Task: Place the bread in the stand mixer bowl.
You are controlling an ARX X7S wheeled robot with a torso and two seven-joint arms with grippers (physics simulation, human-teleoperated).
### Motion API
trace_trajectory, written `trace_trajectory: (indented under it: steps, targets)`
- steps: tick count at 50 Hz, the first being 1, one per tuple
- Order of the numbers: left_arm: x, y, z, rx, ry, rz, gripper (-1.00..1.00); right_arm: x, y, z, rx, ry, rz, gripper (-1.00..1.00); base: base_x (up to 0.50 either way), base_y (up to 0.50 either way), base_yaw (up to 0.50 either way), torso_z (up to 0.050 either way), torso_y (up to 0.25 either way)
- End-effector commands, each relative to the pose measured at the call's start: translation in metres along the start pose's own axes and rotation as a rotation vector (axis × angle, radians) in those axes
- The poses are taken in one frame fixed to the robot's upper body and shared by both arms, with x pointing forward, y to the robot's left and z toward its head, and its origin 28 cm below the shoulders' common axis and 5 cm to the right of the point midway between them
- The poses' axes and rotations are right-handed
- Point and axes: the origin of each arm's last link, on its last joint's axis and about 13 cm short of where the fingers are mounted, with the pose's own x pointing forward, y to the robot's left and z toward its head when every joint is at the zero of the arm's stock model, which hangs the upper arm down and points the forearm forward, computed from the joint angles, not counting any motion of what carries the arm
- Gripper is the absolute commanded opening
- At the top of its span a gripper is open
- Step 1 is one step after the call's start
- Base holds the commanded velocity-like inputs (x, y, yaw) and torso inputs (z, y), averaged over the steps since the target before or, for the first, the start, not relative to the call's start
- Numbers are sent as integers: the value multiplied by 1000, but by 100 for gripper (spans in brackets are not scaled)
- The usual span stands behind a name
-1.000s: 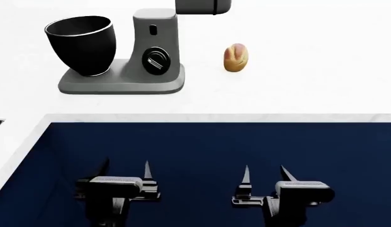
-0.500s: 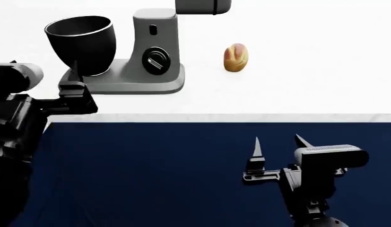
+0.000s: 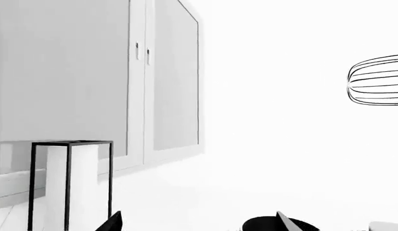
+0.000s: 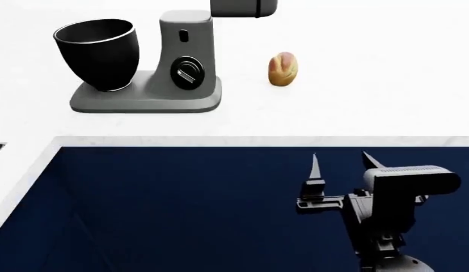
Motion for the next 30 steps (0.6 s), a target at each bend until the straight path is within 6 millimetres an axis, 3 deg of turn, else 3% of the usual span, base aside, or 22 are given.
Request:
trace_trajectory:
  steps: [1, 6, 11, 27, 30]
  targets:
    - [-7, 20, 12, 1, -38, 148, 100, -1, -7, 30, -26, -68, -36, 100, 0, 0, 0, 0, 0]
    - [-8, 22, 12, -3, -48, 160, 100, 7, -11, 71, -76, -125, -26, 100, 0, 0, 0, 0, 0]
    - [-8, 21, 10, 6, -47, 159, 100, 17, -14, 91, -82, -143, 17, 100, 168, 0, 0, 0, 0]
    - [-8, 20, 6, 6, -34, 143, 100, 25, -15, 89, -24, -131, 29, 100, 500, 0, 0, 0, 0]
    - [-9, 19, 7, 3, -36, 137, 100, 24, -16, 90, -14, -141, 23, 100, 116, 0, 0, 0, 0]
